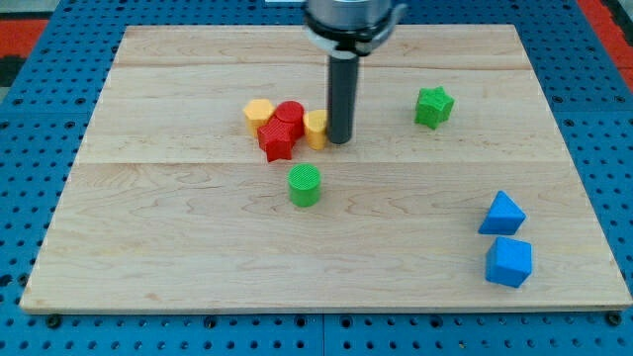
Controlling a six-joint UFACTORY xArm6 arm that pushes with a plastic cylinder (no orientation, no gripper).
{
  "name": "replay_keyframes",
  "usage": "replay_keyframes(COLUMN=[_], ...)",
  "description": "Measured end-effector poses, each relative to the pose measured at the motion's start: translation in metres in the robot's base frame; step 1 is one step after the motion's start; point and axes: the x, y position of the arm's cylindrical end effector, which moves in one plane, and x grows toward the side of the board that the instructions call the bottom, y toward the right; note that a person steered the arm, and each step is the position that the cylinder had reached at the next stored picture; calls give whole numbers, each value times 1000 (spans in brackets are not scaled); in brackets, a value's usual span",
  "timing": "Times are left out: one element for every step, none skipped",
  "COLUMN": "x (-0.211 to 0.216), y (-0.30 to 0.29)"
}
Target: Slide the red star to the bottom of the yellow hexagon
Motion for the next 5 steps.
replay_keyframes(x=[0,0,11,29,26], y=[-25,-43,-25,-19,-68])
